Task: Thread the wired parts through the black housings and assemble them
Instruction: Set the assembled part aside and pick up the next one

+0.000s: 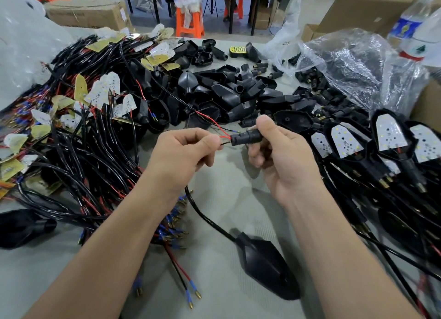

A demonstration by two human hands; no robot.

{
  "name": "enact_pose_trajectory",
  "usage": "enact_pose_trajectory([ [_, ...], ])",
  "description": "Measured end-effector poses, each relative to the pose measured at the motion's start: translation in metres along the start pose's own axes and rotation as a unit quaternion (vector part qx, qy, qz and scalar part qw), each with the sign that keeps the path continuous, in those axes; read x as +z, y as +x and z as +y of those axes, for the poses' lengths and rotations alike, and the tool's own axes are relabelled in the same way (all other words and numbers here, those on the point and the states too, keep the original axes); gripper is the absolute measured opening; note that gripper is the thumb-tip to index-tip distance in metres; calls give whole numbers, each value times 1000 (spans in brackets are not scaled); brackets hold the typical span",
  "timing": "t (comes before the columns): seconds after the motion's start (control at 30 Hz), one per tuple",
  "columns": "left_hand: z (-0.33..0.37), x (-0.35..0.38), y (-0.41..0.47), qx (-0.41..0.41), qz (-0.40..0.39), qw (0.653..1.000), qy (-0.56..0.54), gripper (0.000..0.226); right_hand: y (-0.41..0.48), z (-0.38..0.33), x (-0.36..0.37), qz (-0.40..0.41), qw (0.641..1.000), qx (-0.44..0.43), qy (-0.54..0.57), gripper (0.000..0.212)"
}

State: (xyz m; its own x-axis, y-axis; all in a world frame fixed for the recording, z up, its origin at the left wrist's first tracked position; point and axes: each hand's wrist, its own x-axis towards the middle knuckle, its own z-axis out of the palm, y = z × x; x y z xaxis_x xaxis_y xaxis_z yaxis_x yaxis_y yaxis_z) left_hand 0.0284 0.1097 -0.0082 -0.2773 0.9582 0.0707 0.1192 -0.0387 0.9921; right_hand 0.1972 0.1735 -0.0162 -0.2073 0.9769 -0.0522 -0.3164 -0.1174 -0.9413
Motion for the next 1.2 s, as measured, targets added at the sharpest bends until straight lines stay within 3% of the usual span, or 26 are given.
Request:
enact_pose_trajectory([
  [0.13,-3,-4,-5,66,48,986,147,25,-1,4,3,8,999,21,-23,38],
  [0.27,-3,0,-12,169,108,937,286,28,-4,7,10,44,998,35,-21,42],
  [0.43,-5,0,-13,214,19,897,387,41,-6,11,14,91,995,24,-39,36],
  [0.53,-9,1,-14,233,46,896,374,30,-6,9,12,62,995,-7,-84,36],
  [0.7,-6,5,-17,228,125,930,259,9,-4,3,6,55,993,-31,-97,37],
  [0.87,-9,5,-17,208,107,938,254,9,-5,5,7,25,997,3,-75,32],
  [1.03,-11,2,-13,136,12,965,226,48,-3,7,6,9,999,29,-44,34],
  [1.13,-12,8,-14,88,-51,973,209,32,-2,8,4,11,996,7,-91,32],
  [1.2,-12,15,-16,109,-36,968,224,17,-2,8,3,23,991,-19,-128,33],
])
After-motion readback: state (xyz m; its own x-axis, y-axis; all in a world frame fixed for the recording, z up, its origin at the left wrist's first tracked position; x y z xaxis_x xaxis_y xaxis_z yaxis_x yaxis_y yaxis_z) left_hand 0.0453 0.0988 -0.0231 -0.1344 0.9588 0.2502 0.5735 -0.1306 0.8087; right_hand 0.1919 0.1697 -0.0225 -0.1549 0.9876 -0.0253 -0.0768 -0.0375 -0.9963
